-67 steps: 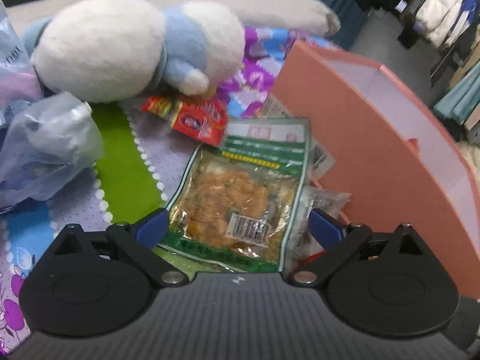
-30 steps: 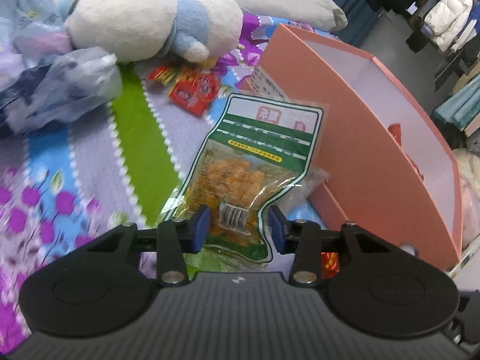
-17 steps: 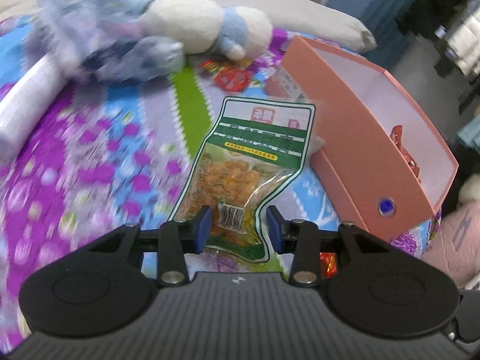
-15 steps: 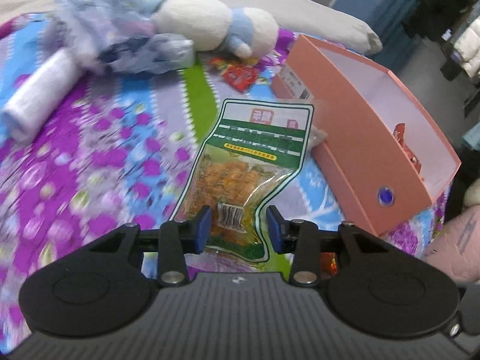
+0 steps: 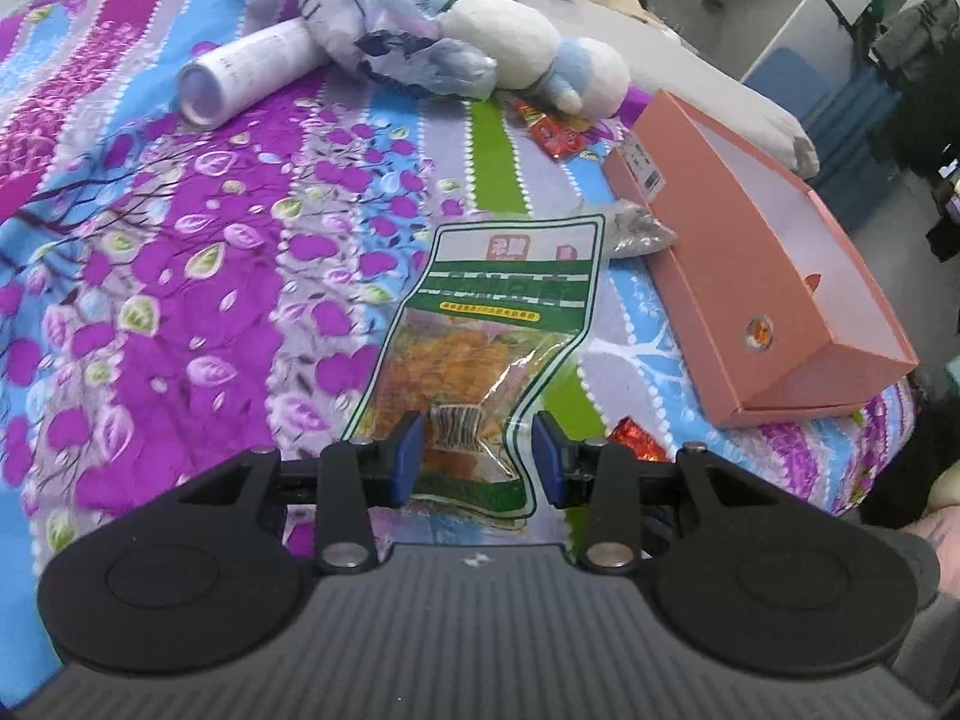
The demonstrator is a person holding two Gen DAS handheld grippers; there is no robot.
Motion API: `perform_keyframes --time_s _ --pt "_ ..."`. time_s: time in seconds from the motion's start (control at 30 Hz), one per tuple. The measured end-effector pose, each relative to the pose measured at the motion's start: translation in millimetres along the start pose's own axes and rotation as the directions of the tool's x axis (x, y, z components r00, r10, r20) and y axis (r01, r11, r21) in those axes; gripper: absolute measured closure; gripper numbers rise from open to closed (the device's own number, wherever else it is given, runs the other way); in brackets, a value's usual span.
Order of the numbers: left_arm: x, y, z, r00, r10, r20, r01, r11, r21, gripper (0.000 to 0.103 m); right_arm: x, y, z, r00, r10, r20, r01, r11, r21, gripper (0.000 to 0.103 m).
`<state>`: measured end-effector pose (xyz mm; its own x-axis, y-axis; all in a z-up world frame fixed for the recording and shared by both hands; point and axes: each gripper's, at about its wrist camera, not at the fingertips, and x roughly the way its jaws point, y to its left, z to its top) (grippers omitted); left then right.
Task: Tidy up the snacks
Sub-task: 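Grasp the red foil candy with the right gripper while left holds the green packet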
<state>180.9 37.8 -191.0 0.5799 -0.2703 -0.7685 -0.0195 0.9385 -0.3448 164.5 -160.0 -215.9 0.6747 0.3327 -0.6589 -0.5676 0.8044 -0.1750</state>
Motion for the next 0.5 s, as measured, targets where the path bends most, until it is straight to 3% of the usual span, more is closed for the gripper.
perform_keyframes --time_s 0.1,0.13,0.17,0.23,0.33,0.5 --pt "-2.6 -0.6 -6.9 1.000 0.023 0.004 -0.023 1.000 0.010 0.058 2.4 -3.7 -0.3 0.999 0.044 -0.019 -0.043 0.997 0.065 0.091" --pt "-3.2 -0.7 -8.5 1.000 0.030 0.008 -0.030 0.999 0.017 0.058 2.3 -4.5 0.1 0.997 0.068 -0.021 -0.066 0.994 0.082 0.079" --pt "-3.4 -0.8 -9.5 0.999 0.040 0.014 -0.040 0.999 0.021 0.058 1.5 -5.2 -0.7 0.996 0.086 -0.022 -0.083 0.992 0.098 0.055" --pt "-3.6 0.0 -10.5 0.999 0.042 0.019 -0.043 0.999 0.014 0.058 -1.7 -8.9 -0.7 0.994 0.107 -0.004 -0.105 0.985 0.135 0.036" --pt "-4.3 0.6 -12.6 0.999 0.042 0.026 -0.042 0.999 0.008 0.058 -4.5 -18.3 0.2 0.993 0.118 0.008 -0.117 0.975 0.191 0.036" --pt "-4.4 -1.2 -14.3 0.998 0.043 0.036 -0.044 0.999 0.006 0.058 5.8 -44.9 -2.8 0.999 0.046 -0.023 -0.036 0.948 0.316 0.036"
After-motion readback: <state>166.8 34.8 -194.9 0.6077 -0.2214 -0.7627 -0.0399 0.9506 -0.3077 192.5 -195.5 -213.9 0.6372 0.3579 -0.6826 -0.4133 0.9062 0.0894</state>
